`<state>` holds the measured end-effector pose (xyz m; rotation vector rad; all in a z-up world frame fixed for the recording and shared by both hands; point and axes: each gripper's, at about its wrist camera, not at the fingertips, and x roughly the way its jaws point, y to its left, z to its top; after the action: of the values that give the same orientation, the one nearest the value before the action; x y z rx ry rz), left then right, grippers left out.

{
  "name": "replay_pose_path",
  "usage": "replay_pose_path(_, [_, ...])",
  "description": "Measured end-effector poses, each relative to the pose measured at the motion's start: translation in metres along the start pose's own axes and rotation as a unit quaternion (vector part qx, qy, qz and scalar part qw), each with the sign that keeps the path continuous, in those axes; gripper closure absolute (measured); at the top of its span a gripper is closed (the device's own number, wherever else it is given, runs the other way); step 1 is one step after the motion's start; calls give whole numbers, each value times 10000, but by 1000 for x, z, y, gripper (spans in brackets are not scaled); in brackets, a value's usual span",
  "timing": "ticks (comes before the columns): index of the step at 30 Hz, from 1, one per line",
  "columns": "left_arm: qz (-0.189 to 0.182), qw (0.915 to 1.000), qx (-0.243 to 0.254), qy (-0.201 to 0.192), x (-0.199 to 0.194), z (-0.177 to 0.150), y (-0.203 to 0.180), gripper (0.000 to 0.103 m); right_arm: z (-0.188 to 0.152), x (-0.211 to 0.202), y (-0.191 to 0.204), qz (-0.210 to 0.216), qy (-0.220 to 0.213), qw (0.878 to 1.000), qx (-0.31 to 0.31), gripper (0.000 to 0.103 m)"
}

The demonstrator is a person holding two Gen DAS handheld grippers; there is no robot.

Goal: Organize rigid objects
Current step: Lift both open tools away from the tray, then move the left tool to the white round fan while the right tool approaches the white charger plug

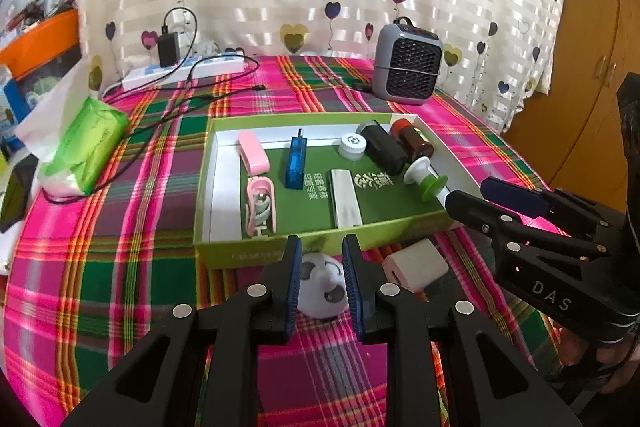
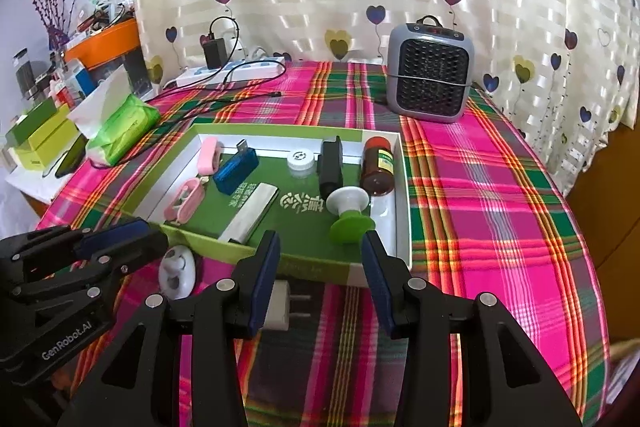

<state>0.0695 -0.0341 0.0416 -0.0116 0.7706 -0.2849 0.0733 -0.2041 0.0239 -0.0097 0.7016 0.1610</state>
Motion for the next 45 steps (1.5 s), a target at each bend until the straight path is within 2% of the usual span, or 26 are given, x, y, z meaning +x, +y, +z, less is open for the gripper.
replay_pose_path(19, [6, 9998, -96, 171, -7, -26, 1, 83, -28, -16, -3, 206, 74, 9996, 156, 60])
replay_pose_path(27, [-66, 9989, -397, 248, -5, -33, 15, 82, -38, -12, -3, 264, 211, 9992, 203, 59])
replay_pose_path(33, [-175, 9985, -440, 263, -4, -33, 16, 78, -38, -11, 4, 415, 234, 9988, 138, 59])
replay_pose_path(45, [-245, 9972, -632, 317, -2, -34, 25, 78, -32, -1, 25, 523, 270, 9982, -113, 59])
